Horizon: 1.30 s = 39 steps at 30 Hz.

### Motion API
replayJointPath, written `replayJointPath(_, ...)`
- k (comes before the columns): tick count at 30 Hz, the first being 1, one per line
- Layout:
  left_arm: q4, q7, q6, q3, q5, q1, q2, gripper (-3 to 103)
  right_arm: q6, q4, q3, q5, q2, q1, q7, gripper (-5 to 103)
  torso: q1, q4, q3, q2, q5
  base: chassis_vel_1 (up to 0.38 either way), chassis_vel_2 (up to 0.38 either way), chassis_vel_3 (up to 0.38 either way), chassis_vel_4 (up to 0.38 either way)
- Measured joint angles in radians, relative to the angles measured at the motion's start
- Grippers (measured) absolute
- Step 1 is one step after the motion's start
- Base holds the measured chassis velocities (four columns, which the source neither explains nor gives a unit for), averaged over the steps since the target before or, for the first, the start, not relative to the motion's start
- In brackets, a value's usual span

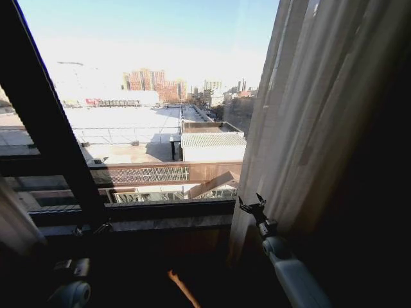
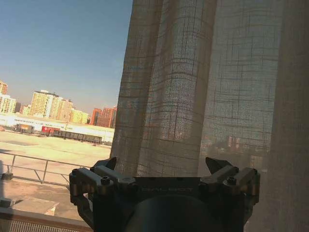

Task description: Open the curtains by pulling them apart, changing their state from closed to fully open.

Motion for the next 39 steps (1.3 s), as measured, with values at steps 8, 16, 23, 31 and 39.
replayJointPath(8, 0.000, 0.000, 0.000, 0.000, 0.000, 0.000, 0.000, 100, -0.009, -0.098, -0.049, -0.037, 0.024, 0.118, 0.041, 100, -0.001, 0.0004, -0.001, 0.001, -0.0003, 0.000, 0.000, 0.000, 0.000)
replayJointPath(16, 0.000, 0.000, 0.000, 0.000, 0.000, 0.000, 0.000, 100, 0.008, -0.113, -0.054, -0.067, 0.031, 0.117, 0.022, 90, -0.001, 0.0000, 0.000, 0.000, 0.0000, 0.000, 0.000, 0.000, 0.000)
replayJointPath(23, 0.000, 0.000, 0.000, 0.000, 0.000, 0.000, 0.000, 100, 0.021, -0.109, -0.046, -0.063, 0.023, 0.104, 0.006, 63, -0.001, 0.0001, 0.000, 0.000, -0.0003, 0.000, 0.000, 0.000, 0.000)
replayJointPath(31, 0.000, 0.000, 0.000, 0.000, 0.000, 0.000, 0.000, 100, 0.037, -0.106, -0.035, -0.031, 0.026, 0.094, -0.017, 37, -0.001, 0.0000, 0.000, 0.000, -0.0001, 0.000, 0.000, 0.000, 0.000)
replayJointPath(39, 0.000, 0.000, 0.000, 0.000, 0.000, 0.000, 0.000, 100, 0.040, -0.094, -0.023, 0.013, 0.023, 0.080, -0.068, 4, -0.001, 0.0000, 0.000, 0.000, -0.0001, 0.000, 0.000, 0.000, 0.000)
